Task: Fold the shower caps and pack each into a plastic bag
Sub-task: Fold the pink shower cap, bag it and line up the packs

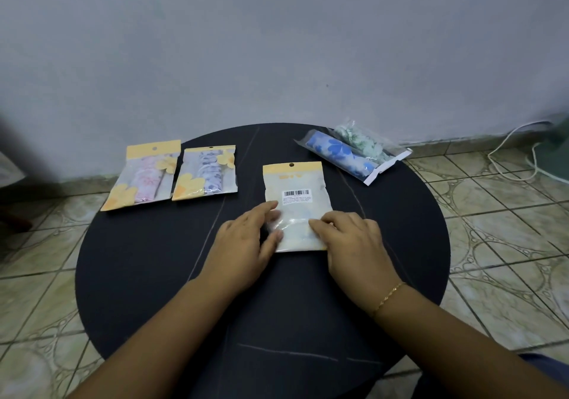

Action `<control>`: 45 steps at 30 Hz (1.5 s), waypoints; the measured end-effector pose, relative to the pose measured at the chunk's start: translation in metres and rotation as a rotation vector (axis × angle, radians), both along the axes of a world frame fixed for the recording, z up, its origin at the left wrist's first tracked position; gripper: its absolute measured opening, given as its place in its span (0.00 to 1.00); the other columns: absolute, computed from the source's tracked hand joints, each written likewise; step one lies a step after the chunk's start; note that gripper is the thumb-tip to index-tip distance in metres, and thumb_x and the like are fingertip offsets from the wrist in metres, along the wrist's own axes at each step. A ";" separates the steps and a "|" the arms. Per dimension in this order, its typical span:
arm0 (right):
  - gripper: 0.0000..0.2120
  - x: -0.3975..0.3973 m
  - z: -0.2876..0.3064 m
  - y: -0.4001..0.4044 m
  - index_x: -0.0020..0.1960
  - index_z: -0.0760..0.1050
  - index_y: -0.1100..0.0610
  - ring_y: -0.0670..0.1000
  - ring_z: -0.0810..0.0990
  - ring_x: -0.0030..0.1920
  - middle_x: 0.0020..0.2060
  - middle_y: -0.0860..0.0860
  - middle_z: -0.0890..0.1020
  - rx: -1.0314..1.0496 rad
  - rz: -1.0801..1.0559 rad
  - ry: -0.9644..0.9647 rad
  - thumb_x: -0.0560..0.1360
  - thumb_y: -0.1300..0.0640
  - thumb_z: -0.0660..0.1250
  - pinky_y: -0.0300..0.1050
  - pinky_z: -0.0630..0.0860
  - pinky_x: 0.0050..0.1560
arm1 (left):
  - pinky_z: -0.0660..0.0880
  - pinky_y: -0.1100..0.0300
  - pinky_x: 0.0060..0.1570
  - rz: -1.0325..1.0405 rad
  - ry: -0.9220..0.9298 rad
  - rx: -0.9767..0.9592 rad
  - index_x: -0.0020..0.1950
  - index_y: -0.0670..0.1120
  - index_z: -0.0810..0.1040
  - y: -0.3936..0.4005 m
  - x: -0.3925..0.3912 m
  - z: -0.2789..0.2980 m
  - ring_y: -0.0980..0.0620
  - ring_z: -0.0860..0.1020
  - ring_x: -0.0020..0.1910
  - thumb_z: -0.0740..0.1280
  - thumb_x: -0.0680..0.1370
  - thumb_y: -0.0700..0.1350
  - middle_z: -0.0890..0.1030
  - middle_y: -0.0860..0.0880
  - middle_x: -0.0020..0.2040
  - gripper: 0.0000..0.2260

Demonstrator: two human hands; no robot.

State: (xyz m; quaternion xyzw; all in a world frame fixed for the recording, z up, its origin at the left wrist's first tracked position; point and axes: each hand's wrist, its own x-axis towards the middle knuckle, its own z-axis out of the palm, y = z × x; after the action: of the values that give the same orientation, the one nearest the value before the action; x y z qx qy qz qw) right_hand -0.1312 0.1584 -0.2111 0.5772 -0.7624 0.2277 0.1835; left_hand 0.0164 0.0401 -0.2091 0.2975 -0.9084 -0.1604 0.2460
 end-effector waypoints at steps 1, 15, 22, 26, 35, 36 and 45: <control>0.21 -0.001 -0.001 -0.001 0.49 0.81 0.50 0.51 0.80 0.41 0.42 0.47 0.81 0.025 -0.003 -0.012 0.66 0.59 0.52 0.43 0.69 0.40 | 0.58 0.64 0.60 0.000 -0.005 0.017 0.73 0.55 0.61 0.000 -0.001 0.001 0.60 0.69 0.65 0.61 0.80 0.52 0.73 0.62 0.65 0.22; 0.18 -0.005 -0.007 -0.004 0.52 0.80 0.48 0.49 0.80 0.40 0.42 0.44 0.81 0.114 -0.020 0.022 0.67 0.57 0.59 0.41 0.64 0.38 | 0.77 0.54 0.54 -0.221 -0.087 -0.347 0.55 0.45 0.82 0.024 -0.012 -0.002 0.46 0.79 0.59 0.56 0.73 0.43 0.82 0.48 0.57 0.18; 0.24 -0.008 -0.001 -0.001 0.66 0.73 0.48 0.53 0.74 0.57 0.58 0.48 0.77 0.233 0.053 -0.189 0.72 0.57 0.53 0.45 0.58 0.52 | 0.36 0.73 0.66 -0.173 -0.281 -0.030 0.77 0.53 0.49 0.037 -0.009 -0.001 0.65 0.39 0.71 0.36 0.67 0.60 0.47 0.58 0.77 0.38; 0.24 -0.010 0.002 0.001 0.70 0.67 0.45 0.48 0.67 0.64 0.65 0.44 0.72 0.303 0.049 -0.216 0.76 0.55 0.50 0.46 0.53 0.66 | 0.41 0.73 0.65 -0.120 -0.298 -0.002 0.77 0.56 0.50 0.040 -0.009 0.005 0.68 0.40 0.69 0.36 0.65 0.62 0.49 0.60 0.77 0.39; 0.24 -0.007 0.010 0.001 0.72 0.62 0.45 0.46 0.62 0.66 0.67 0.42 0.67 0.385 0.012 -0.259 0.78 0.60 0.53 0.50 0.43 0.72 | 0.39 0.64 0.70 0.102 -0.436 -0.009 0.78 0.53 0.48 0.039 0.015 0.003 0.61 0.44 0.75 0.33 0.67 0.68 0.48 0.56 0.77 0.41; 0.24 -0.007 0.010 0.001 0.72 0.62 0.45 0.47 0.62 0.66 0.67 0.42 0.67 0.390 0.006 -0.257 0.78 0.60 0.53 0.50 0.43 0.72 | 0.40 0.62 0.71 0.128 -0.443 0.003 0.77 0.53 0.48 0.038 0.020 0.004 0.61 0.44 0.75 0.33 0.66 0.69 0.48 0.56 0.77 0.42; 0.24 0.005 0.016 0.007 0.71 0.61 0.46 0.49 0.68 0.61 0.62 0.45 0.72 0.265 -0.021 -0.309 0.76 0.59 0.55 0.49 0.53 0.68 | 0.44 0.57 0.73 0.143 -0.304 0.156 0.75 0.53 0.61 0.036 0.023 0.011 0.57 0.49 0.76 0.54 0.80 0.60 0.52 0.54 0.78 0.24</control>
State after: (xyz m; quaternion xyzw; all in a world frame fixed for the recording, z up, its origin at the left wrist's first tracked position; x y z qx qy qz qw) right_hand -0.1259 0.1655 -0.1955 0.5466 -0.8108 0.2091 -0.0108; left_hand 0.0392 0.0758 -0.1978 0.4001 -0.8966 -0.1655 0.0931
